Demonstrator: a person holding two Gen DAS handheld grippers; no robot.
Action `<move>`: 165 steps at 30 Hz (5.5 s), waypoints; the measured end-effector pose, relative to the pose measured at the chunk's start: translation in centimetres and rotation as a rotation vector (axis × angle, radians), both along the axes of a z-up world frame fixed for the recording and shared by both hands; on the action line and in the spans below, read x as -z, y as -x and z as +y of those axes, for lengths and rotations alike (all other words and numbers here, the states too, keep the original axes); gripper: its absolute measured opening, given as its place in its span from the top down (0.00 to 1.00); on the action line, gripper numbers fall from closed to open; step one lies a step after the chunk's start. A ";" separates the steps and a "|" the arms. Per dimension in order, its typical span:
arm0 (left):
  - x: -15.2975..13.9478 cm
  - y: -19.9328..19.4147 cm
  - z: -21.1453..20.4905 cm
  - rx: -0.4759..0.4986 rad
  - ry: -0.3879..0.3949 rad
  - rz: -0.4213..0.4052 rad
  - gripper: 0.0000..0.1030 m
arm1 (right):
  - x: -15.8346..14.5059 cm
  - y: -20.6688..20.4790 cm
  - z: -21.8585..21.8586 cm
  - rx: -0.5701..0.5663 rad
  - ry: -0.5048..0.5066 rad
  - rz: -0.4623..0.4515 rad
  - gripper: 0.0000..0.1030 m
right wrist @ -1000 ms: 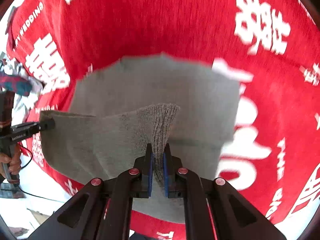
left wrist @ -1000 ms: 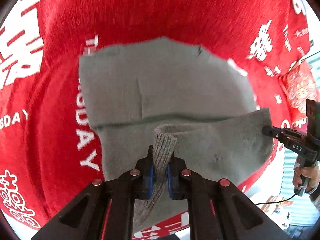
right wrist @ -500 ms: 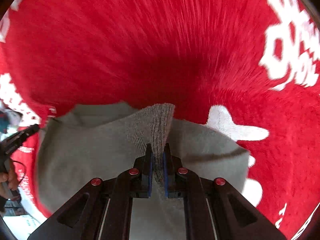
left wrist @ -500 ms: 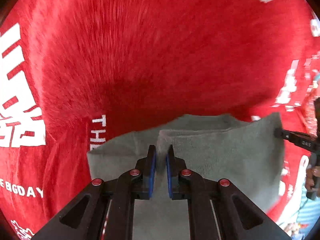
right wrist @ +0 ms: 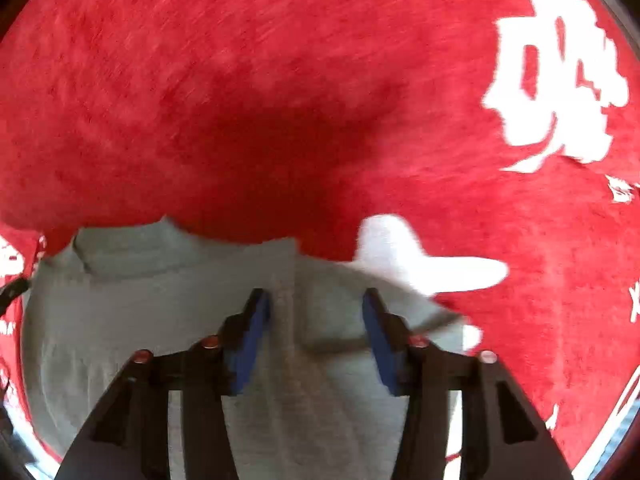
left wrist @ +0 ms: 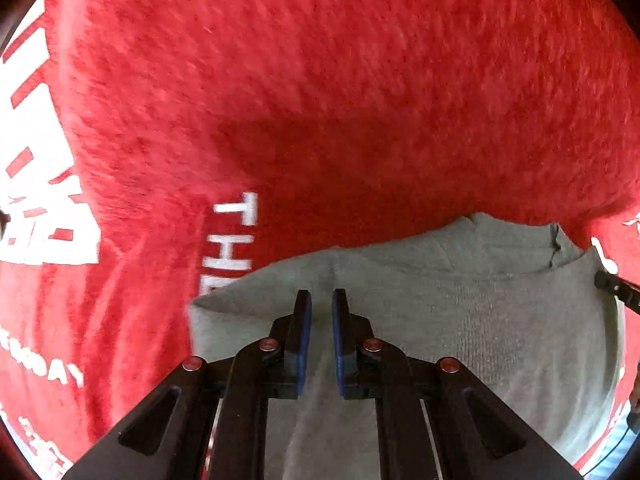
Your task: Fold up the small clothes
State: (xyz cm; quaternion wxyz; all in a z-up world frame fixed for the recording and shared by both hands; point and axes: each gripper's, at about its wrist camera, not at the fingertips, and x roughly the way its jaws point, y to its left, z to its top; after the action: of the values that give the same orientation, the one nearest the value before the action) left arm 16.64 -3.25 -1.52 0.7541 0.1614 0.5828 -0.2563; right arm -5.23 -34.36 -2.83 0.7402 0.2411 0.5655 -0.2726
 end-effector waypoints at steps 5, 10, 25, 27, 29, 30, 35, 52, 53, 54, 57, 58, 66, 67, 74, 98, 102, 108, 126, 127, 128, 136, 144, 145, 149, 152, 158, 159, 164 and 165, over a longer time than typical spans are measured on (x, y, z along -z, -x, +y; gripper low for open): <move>-2.2 1.0 1.6 0.014 -0.010 0.008 0.88 | -2.4 3.5 0.6 0.054 -0.099 -0.070 0.47; -3.4 4.5 4.5 0.037 0.020 0.091 0.88 | -4.0 7.0 5.5 -0.020 -0.151 -0.078 0.47; -1.2 14.4 10.3 0.083 -0.063 0.119 0.88 | -1.8 15.8 13.0 -0.074 -0.137 0.093 0.48; -1.7 14.6 11.0 0.072 -0.053 0.131 0.88 | -2.4 16.9 12.9 -0.029 -0.161 0.084 0.48; -1.9 14.7 11.8 0.058 -0.046 0.146 0.88 | -3.5 16.4 12.4 -0.003 -0.187 0.053 0.48; -2.1 14.7 12.1 0.045 -0.041 0.159 0.88 | -3.9 16.3 12.8 0.003 -0.198 0.038 0.48; -3.1 14.5 13.5 -0.004 -0.047 0.170 0.88 | -4.7 14.8 14.9 0.029 -0.308 -0.033 0.48; -3.6 12.8 16.1 -0.066 -0.023 0.143 0.88 | -3.9 -1.3 21.4 -0.083 -0.520 -0.199 0.46; -3.5 12.8 16.1 -0.066 -0.017 0.146 0.88 | -3.9 -3.2 21.6 -0.091 -0.538 -0.216 0.46; -3.4 12.8 16.2 -0.068 -0.011 0.149 0.88 | -3.6 -5.1 22.1 -0.098 -0.548 -0.228 0.46; -3.3 12.5 16.3 -0.073 -0.001 0.155 0.88 | -2.2 -10.7 23.9 -0.117 -0.576 -0.230 0.46; -3.3 12.5 16.3 -0.075 -0.001 0.156 0.88 | -1.9 -11.5 24.0 -0.122 -0.575 -0.222 0.46; -3.9 11.7 17.8 -0.121 0.040 0.157 0.88 | 0.2 -15.0 24.6 -0.077 -0.431 -0.184 0.98; -4.0 11.8 17.9 -0.122 0.050 0.156 0.88 | 0.6 -15.3 24.8 -0.090 -0.445 -0.184 0.98; -2.4 13.0 17.1 -0.092 0.055 0.185 0.88 | 1.2 -16.7 27.1 -0.255 -0.480 -0.133 0.97; -1.5 11.5 18.9 -0.153 -0.019 0.175 0.88 | 0.9 -0.2 32.2 -0.314 -0.679 -0.039 0.97; -1.9 11.9 18.2 -0.148 0.005 0.170 0.57 | 0.2 1.7 29.9 -0.250 -0.659 -0.060 0.96; -3.0 12.3 17.4 -0.151 0.006 0.121 0.01 | -0.4 4.6 27.0 -0.140 -0.654 -0.092 0.81; -1.1 11.6 16.2 -0.159 -0.074 0.180 0.01 | 1.7 7.2 27.2 0.106 -0.845 -0.193 0.27; -1.1 11.7 16.1 -0.153 -0.073 0.181 0.01 | 1.8 7.3 27.2 0.120 -0.855 -0.201 0.27; -1.1 11.7 16.0 -0.149 -0.072 0.183 0.01 | 1.8 7.2 27.1 0.129 -0.863 -0.207 0.27; -0.9 11.9 15.7 -0.136 -0.069 0.196 0.01 | 2.6 7.1 26.5 0.204 -0.909 -0.248 0.27; -1.0 11.1 16.0 -0.140 -0.052 0.200 0.01 | 3.1 6.8 26.6 0.261 -0.956 -0.278 0.27; -1.0 10.8 16.2 -0.147 -0.049 0.202 0.01 | 3.3 6.7 26.6 0.264 -0.960 -0.276 0.27; -1.5 9.6 16.2 -0.154 -0.027 0.186 0.01 | 3.5 6.5 27.1 0.251 -0.963 -0.266 0.27; -2.0 8.5 15.0 -0.139 -0.019 0.144 0.01 | 3.3 6.3 27.2 0.233 -0.953 -0.261 0.27; -0.8 6.4 11.5 -0.105 -0.044 0.068 0.01 | 3.3 6.8 26.7 0.268 -0.949 -0.286 0.27; -0.3 6.2 11.1 -0.098 -0.074 0.061 0.01 | 3.4 6.9 26.7 0.286 -0.952 -0.301 0.27; 0.6 5.9 11.2 -0.098 -0.079 0.105 0.01 | 4.9 7.8 26.9 0.396 -1.010 -0.383 0.27; 0.6 5.9 11.4 -0.095 -0.078 0.111 0.01 | 5.1 7.8 27.0 0.411 -1.021 -0.398 0.27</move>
State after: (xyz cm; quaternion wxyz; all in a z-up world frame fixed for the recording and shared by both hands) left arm 10.71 8.11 -2.15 0.7251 0.1484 0.6402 -0.2059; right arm -13.06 -7.35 -7.93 0.5542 0.7184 0.4171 -0.0529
